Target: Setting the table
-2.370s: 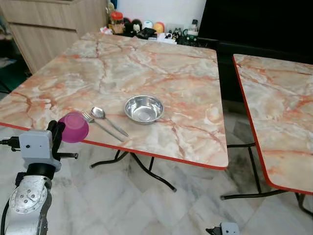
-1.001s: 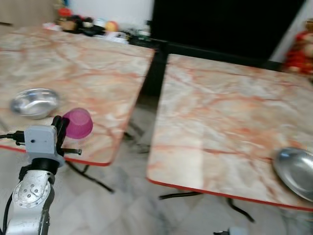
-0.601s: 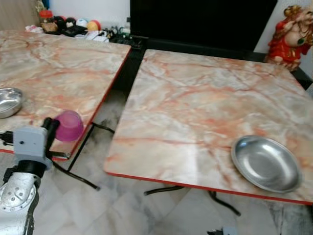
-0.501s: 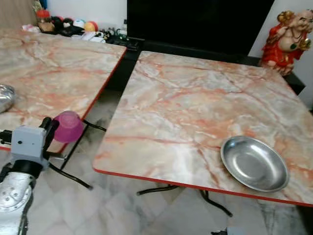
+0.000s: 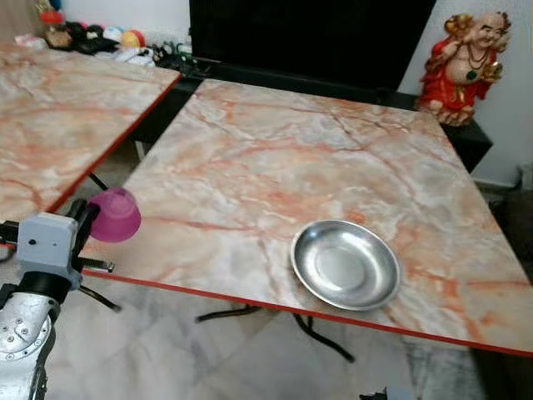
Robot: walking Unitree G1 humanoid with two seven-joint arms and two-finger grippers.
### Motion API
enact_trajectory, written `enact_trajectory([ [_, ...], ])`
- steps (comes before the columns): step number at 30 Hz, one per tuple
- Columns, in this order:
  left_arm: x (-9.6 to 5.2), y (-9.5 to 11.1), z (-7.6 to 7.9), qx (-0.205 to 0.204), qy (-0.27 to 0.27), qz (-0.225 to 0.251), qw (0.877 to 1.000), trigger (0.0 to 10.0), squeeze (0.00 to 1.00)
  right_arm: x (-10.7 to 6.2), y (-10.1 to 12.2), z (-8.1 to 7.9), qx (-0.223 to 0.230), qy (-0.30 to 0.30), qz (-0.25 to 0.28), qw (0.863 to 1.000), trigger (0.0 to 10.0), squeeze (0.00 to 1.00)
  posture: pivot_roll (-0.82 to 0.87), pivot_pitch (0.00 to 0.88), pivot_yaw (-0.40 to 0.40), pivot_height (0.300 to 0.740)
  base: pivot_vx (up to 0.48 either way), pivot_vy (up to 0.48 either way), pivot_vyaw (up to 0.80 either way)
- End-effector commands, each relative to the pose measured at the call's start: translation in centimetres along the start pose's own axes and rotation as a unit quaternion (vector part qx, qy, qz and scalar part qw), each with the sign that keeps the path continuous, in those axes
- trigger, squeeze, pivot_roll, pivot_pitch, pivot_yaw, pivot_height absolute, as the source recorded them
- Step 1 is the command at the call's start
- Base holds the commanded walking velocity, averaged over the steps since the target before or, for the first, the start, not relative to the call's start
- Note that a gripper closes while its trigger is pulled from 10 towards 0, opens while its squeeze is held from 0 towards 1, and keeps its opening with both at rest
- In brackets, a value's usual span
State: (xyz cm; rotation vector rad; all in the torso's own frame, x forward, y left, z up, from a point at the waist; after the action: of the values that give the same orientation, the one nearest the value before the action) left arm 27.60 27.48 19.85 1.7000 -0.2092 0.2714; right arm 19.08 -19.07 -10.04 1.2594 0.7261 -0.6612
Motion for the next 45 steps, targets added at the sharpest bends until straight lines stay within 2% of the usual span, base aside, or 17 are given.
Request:
enact_trajectory([
  [1, 0.3, 0.8, 0.0, 0.003, -0.004, 0.013, 1.000, 10.0, 0.00, -0.1, -0.4, 0.3, 0.003, -0.004, -0.006, 1.000, 10.0, 0.00, 0.16, 0.116, -0.077, 0.740, 0.000, -0.458, 0.00],
  [6, 0.4, 0.8, -0.2, 0.003, -0.004, 0.010, 1.000, 10.0, 0.00, -0.1, -0.4, 0.3, 0.005, -0.005, -0.005, 1.000, 10.0, 0.00, 0.16, 0.125, -0.077, 0.740, 0.000, -0.455, 0.00],
  [10, 0.5, 0.3, 0.1, -0.020, -0.021, -0.014, 0.999, 10.0, 0.00, -0.1, -0.4, 0.4, 0.004, -0.006, -0.006, 1.000, 10.0, 0.00, 0.16, 0.134, -0.079, 0.740, 0.000, -0.065, 0.00],
  [15, 0.4, 0.0, -0.4, -0.050, -0.028, -0.038, 0.998, 10.0, 0.00, -0.1, -0.3, 0.4, 0.003, -0.006, -0.006, 1.000, 10.0, 0.00, 0.16, 0.139, -0.079, 0.740, 0.000, 0.000, 0.00],
  [17, 0.6, 0.0, -0.5, -0.081, -0.023, -0.043, 0.996, 10.0, 0.00, -0.1, -0.3, 0.4, 0.003, -0.006, -0.006, 1.000, 10.0, 0.00, 0.16, 0.140, -0.079, 0.740, 0.000, 0.000, 0.00],
  [18, 0.6, 0.0, -0.5, -0.081, -0.023, -0.043, 0.996, 10.0, 0.00, -0.1, -0.3, 0.4, 0.003, -0.006, -0.006, 1.000, 10.0, 0.00, 0.16, 0.140, -0.079, 0.740, 0.000, 0.000, 0.00],
  [20, 0.6, -0.1, -0.4, -0.134, -0.018, -0.045, 0.990, 10.0, 0.00, -0.1, -0.3, 0.4, 0.003, -0.006, -0.005, 1.000, 10.0, 0.00, 0.16, 0.137, -0.078, 0.740, 0.000, 0.000, 0.00],
  [22, 0.6, -0.1, -0.1, -0.145, -0.025, -0.047, 0.988, 10.0, 0.00, -0.1, -0.3, 0.4, 0.003, -0.007, -0.005, 1.000, 10.0, 0.00, 0.16, 0.135, -0.078, 0.740, 0.000, 0.000, 0.00],
  [26, 0.5, -0.2, 0.8, -0.146, -0.047, -0.055, 0.987, 10.0, 0.00, -0.1, -0.3, 0.4, 0.004, -0.007, -0.006, 1.000, 10.0, 0.00, 0.16, 0.128, -0.079, 0.740, 0.000, 0.000, 0.00],
  [32, 0.7, 0.0, 0.7, -0.151, -0.052, -0.062, 0.985, 10.0, 0.00, -0.1, -0.4, 0.4, 0.003, -0.005, -0.006, 1.000, 10.0, 0.00, 0.16, 0.121, -0.078, 0.740, 0.000, 0.000, 0.00],
  [45, 0.8, 0.3, 0.6, -0.156, -0.051, -0.060, 0.985, 10.0, 0.00, -0.1, -0.4, 0.3, 0.005, -0.004, -0.006, 1.000, 10.0, 0.00, 0.16, 0.118, -0.080, 0.740, 0.348, 0.000, 0.00],
])
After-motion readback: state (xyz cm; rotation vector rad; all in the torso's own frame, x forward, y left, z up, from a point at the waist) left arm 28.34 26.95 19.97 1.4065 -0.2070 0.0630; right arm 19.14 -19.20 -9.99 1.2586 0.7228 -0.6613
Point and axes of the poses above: a point about 5 cm out from each wrist's last joint towards the gripper, its own x axis pointing out of the wrist towards the gripper, its own y axis along the axis of the wrist's last joint, z = x × y, the point moved 2 cm from there along x, pointing out of the wrist towards the gripper, and after that the axes turned 15 degrees about -x, right-handed, at the moved point
